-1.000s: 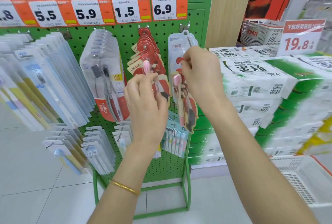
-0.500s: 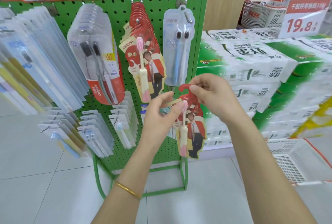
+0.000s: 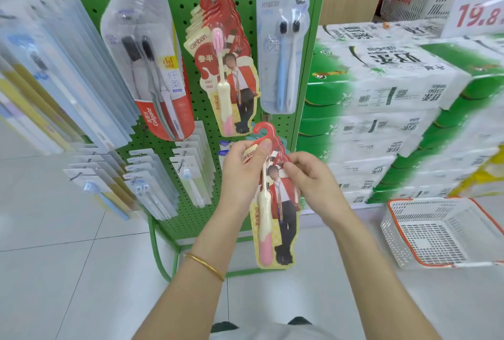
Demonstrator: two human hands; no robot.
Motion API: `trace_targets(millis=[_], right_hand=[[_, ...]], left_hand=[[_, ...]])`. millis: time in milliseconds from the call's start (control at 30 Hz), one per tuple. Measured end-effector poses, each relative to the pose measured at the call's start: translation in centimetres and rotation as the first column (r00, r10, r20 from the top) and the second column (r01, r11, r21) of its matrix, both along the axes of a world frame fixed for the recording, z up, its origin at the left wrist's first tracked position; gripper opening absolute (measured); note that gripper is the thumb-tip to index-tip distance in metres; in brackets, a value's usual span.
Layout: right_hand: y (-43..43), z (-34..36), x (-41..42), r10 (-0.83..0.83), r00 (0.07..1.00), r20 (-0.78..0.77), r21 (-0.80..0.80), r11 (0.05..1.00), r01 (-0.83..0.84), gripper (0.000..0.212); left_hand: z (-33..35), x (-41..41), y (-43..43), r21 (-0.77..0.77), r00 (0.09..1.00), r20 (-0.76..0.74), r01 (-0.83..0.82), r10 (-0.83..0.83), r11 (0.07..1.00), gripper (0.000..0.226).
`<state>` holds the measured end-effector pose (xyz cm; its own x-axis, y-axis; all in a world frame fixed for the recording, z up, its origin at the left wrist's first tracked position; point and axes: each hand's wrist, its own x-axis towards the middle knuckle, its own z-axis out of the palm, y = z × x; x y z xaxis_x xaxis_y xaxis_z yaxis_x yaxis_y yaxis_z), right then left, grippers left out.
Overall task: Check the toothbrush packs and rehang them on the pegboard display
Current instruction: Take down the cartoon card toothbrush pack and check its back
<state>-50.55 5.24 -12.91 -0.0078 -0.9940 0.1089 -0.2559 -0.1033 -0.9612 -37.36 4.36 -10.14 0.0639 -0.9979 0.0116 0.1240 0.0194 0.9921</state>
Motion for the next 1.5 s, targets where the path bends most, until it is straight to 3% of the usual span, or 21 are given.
trace_targets(millis=[100, 167, 233, 367, 567, 767, 933, 1033, 1167, 1300, 1367, 1433, 1500], right_hand=[[0.1, -0.3, 0.3, -0.124, 0.989, 0.08, 0.001, 0.992, 0.125, 0.018], [0.1, -0.3, 0.2, -0.173, 0.971, 0.163, 0.025, 0.985, 0.172, 0.018], [-0.1, -0.2, 0.0, -0.186, 0.962, 0.199, 0.023, 0.982, 0.186, 0.017], [-0.5, -0.3, -0.3, -0.274, 0.924, 0.268, 0.092, 0.962, 0.258, 0.02], [-2.0, -0.7, -1.5, -0.43, 0.853, 0.297, 0.12, 0.903, 0.413, 0.025], [-2.8, -1.7, -1.6, -0.51, 0.831, 0.224, 0.116, 0.86, 0.497, 0.022], [-2.6, -1.9, -0.8, -0.513, 0.835, 0.197, 0.094, 0.858, 0.505, 0.017], [-1.9, -1.4, -0.2, -0.415, 0.87, 0.265, 0.145, 0.909, 0.39, 0.014], [-1.3, -1.6, 0.3, -0.326, 0.896, 0.3, 0.208, 0.939, 0.272, 0.02], [-1.3, -2.4, 0.3, -0.371, 0.902, 0.22, 0.268, 0.912, 0.309, 0.014], [-1.2, -2.7, 0.3, -0.331, 0.922, 0.2, 0.31, 0.914, 0.261, 0.02], [-1.1, -2.9, 0.4, -0.259, 0.938, 0.229, 0.307, 0.934, 0.183, 0.013], [-1.1, -3.1, 0.3, -0.21, 0.94, 0.269, 0.275, 0.952, 0.134, 0.006]], left_hand=[[-1.0, -0.5, 0.4, -0.055, 0.981, 0.192, 0.027, -0.016, 0.998, 0.036], [-2.5, -0.5, 0.6, -0.065, 0.929, 0.365, 0.091, -0.061, 0.994, 0.061], [-3.4, -0.6, 1.2, -0.054, 0.906, 0.405, 0.162, -0.127, 0.985, 0.076], [-4.0, -0.2, 1.9, -0.079, 0.848, 0.489, 0.274, -0.202, 0.959, 0.084], [-5.3, 0.9, 3.5, 0.075, 0.592, 0.708, 0.478, -0.385, 0.875, 0.104], [-5.5, 1.3, 3.9, 0.142, 0.319, 0.898, 0.439, -0.302, 0.887, 0.108], [-5.1, 0.9, 3.8, 0.163, 0.261, 0.925, 0.382, -0.275, 0.91, 0.102], [-5.0, 0.9, 3.5, 0.241, 0.321, 0.876, 0.354, -0.36, 0.903, 0.092], [-4.9, 1.3, 3.6, 0.29, 0.608, 0.638, 0.379, -0.473, 0.879, 0.068], [-5.1, 1.7, 3.6, 0.333, 0.827, 0.336, 0.344, -0.452, 0.878, 0.043], [-5.1, 1.9, 3.5, 0.346, 0.889, 0.216, 0.317, -0.403, 0.883, 0.033], [-5.1, 2.1, 3.5, 0.356, 0.925, 0.119, 0.3, -0.361, 0.885, 0.023], [-5.1, 2.1, 3.4, 0.358, 0.939, 0.134, 0.251, -0.316, 0.899, 0.012]])
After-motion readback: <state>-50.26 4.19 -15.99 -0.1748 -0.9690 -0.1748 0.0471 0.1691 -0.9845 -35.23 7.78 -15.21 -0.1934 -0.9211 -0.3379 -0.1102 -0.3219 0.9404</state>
